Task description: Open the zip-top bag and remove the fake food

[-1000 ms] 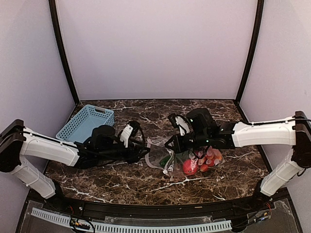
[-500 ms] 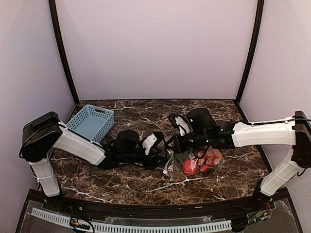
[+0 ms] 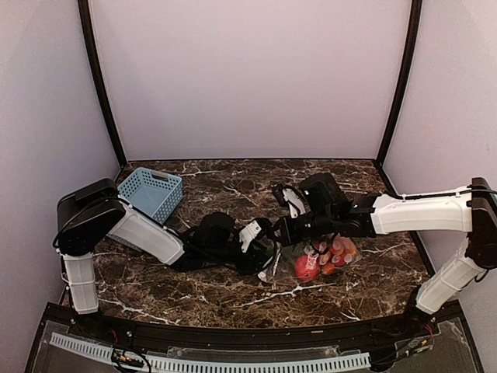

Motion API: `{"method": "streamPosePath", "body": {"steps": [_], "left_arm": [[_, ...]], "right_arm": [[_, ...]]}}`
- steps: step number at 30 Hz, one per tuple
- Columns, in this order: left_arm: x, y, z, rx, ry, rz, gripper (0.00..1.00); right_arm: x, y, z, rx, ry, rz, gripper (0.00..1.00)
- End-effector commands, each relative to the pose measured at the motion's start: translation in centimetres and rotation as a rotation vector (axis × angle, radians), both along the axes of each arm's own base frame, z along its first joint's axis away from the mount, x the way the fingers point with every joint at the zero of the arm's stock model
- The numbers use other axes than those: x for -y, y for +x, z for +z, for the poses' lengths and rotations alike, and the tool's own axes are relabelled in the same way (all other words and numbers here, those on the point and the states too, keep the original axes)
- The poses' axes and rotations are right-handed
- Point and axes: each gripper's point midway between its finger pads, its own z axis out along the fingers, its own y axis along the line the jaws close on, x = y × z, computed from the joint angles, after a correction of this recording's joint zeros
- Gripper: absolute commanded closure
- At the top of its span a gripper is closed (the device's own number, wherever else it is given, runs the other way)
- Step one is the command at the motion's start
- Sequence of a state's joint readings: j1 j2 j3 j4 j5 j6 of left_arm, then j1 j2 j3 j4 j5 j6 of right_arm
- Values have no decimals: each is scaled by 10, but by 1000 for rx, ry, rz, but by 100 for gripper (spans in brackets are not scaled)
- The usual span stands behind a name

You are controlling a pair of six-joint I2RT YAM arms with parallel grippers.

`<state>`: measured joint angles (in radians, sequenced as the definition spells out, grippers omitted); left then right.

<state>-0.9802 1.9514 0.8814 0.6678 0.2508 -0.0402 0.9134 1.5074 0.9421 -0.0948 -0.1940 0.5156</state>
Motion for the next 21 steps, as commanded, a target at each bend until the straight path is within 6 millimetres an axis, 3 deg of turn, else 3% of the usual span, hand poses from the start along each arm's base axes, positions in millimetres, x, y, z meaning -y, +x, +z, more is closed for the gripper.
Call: {"method": "streamPosePath", "body": {"steps": [1, 14, 21], "left_arm": [[1, -4, -12, -27, 45, -15, 55], [4, -4, -13, -26, 64, -40, 96], [-11, -10, -9, -37, 76, -10, 99]], "right_arm": [[-3, -2, 13, -22, 52, -13, 100], [-6, -9, 8, -67, 37, 9, 100], [-6, -2, 17, -14, 15, 16, 100]]}}
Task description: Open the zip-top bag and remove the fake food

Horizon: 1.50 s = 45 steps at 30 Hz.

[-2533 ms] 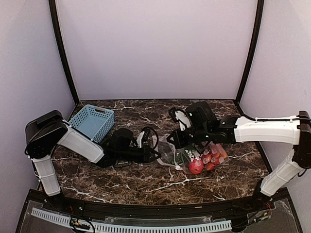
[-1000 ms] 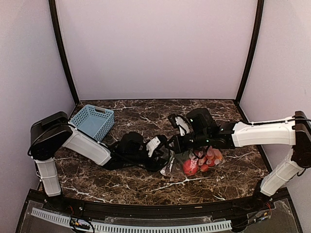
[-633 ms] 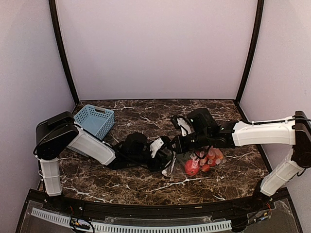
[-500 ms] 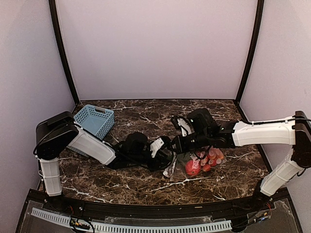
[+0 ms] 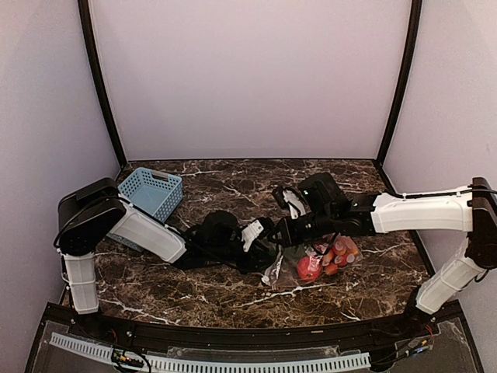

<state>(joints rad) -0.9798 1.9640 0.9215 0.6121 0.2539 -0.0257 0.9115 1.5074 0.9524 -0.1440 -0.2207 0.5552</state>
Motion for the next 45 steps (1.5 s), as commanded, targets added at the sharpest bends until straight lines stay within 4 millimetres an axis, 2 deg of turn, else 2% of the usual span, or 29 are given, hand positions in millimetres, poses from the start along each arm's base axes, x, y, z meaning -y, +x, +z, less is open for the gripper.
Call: {"method": "streamPosePath", "body": {"steps": [1, 11, 16, 21, 30, 31, 33, 36, 38, 42, 45], "left_arm": [[-18, -13, -1, -27, 45, 4, 99], [-48, -17, 28, -7, 113, 64, 99], [-70, -24, 35, -13, 178, 88, 99], [-99, -33, 40, -12, 256, 110, 99], [-153, -55, 79, -66, 188, 256, 99], [-159, -59, 75, -87, 191, 270, 99], [-172, -60, 90, -77, 146, 321, 99], [-193, -53, 98, -80, 122, 432, 99], [-212, -39, 106, -104, 88, 544, 99], [-261, 5, 124, -161, -22, 807, 99], [-307, 39, 134, -174, -77, 1039, 99]], "right_arm": [[-10, 4, 19, 49, 25, 27, 100], [-9, 0, -10, 7, 2, 36, 100], [-6, 0, -12, 16, -8, 31, 100], [-1, 5, -10, 46, -23, 19, 100], [15, 13, -12, 64, -22, -21, 100], [16, 14, -13, 67, -24, -23, 100], [21, 18, -13, 73, -27, -33, 100], [27, 23, -9, 84, -19, -44, 100], [29, 26, -6, 93, -12, -47, 100], [29, 28, -3, 101, -6, -42, 100], [29, 28, -2, 101, 4, -40, 100]]}}
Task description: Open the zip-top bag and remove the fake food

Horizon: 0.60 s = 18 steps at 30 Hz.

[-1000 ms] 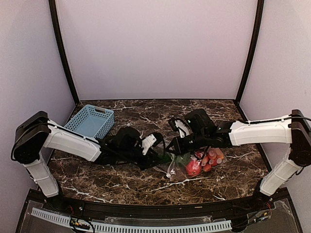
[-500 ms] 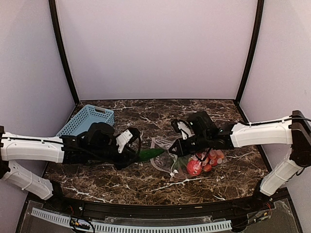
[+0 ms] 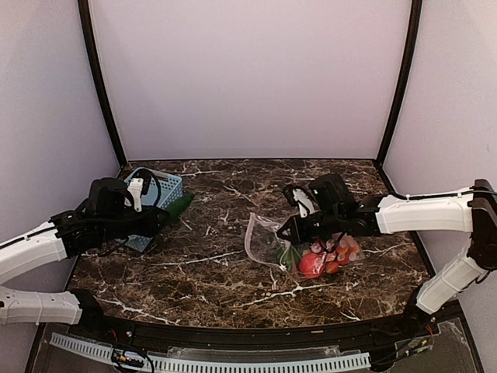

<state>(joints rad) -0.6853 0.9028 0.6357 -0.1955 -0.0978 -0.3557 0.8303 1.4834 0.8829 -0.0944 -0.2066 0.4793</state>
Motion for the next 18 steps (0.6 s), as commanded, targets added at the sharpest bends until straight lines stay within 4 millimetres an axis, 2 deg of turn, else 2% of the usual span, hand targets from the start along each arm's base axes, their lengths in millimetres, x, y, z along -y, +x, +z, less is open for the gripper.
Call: {"method": "streamPosePath", "body": {"steps": [1, 5, 7, 8, 10, 14, 18], "left_arm": [[-69, 37, 6, -45, -61, 349, 99], [-111, 62, 5, -77, -136, 564, 99], [-124, 74, 0, -82, -161, 627, 99], [-125, 81, 4, -66, -187, 627, 99], [-133, 91, -1, -76, -186, 669, 99], [-138, 114, -16, -116, -148, 697, 99], [-137, 139, -40, -153, -101, 709, 99]], "right_arm": [[1, 3, 10, 40, 32, 2, 100], [3, 3, 12, 44, 39, -7, 100], [4, 3, 14, 48, 45, -10, 100], [4, 3, 14, 49, 47, -10, 100], [5, 3, 15, 51, 48, -11, 100], [4, 2, 16, 56, 52, -6, 100], [4, 4, 19, 67, 52, -5, 100]]}}
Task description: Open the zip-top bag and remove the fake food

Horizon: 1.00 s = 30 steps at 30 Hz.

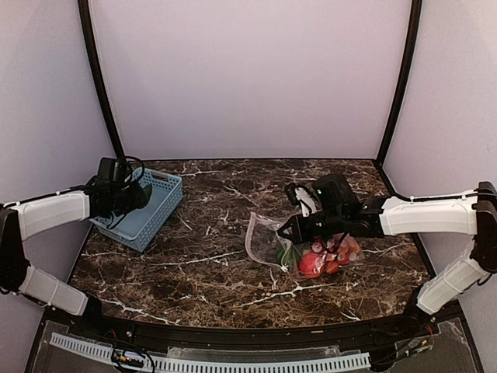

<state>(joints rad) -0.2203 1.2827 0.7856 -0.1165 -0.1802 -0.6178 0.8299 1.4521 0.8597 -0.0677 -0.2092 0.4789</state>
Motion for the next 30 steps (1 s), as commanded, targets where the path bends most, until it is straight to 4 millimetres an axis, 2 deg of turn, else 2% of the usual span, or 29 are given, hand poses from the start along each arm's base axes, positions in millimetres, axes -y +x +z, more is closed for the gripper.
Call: {"method": "streamPosePath", "body": {"steps": [1, 2, 3, 5, 7, 9, 10, 11, 13, 18, 19, 20, 21, 23, 27, 30], "left_arm": [[-1, 32, -10, -3, 10, 32, 99], [1, 40, -8, 13, 5, 35, 99], [2, 45, -22, -17, 7, 37, 99], [8, 59, -33, -24, -4, 24, 98], [15, 69, -42, -37, -7, -6, 91], [21, 74, -46, -35, -16, -37, 77], [24, 74, -44, -16, -19, -50, 62], [26, 75, -40, 5, -29, -64, 53], [28, 71, -31, 44, -28, -86, 44], [42, 47, 14, 186, 44, -182, 29], [48, 41, 16, 204, 41, -212, 27], [58, 35, 33, 252, 30, -265, 26], [67, 29, 36, 282, 24, -304, 25], [90, 12, 61, 382, 18, -418, 25], [136, -27, 79, 522, -7, -644, 26], [170, -56, 84, 607, -22, -823, 27]], "right_arm": [[2, 7, 13, 47, 26, -6, 100], [1, 7, 16, 51, 30, -3, 100], [0, 8, 17, 55, 31, 0, 100], [-1, 8, 21, 63, 34, 5, 100], [-1, 9, 24, 70, 38, 6, 100], [-1, 9, 27, 76, 40, 7, 100], [0, 8, 28, 77, 42, 7, 100], [0, 8, 30, 80, 45, 8, 100], [-1, 7, 31, 80, 50, 12, 100], [-4, 4, 40, 88, 87, 29, 100], [-5, 4, 42, 91, 95, 34, 100], [-7, 3, 43, 91, 101, 41, 100], [-8, 3, 45, 94, 107, 46, 100], [-10, 2, 48, 98, 117, 55, 100], [-13, 1, 52, 104, 129, 67, 100], [-15, 1, 52, 103, 128, 77, 100]]}}
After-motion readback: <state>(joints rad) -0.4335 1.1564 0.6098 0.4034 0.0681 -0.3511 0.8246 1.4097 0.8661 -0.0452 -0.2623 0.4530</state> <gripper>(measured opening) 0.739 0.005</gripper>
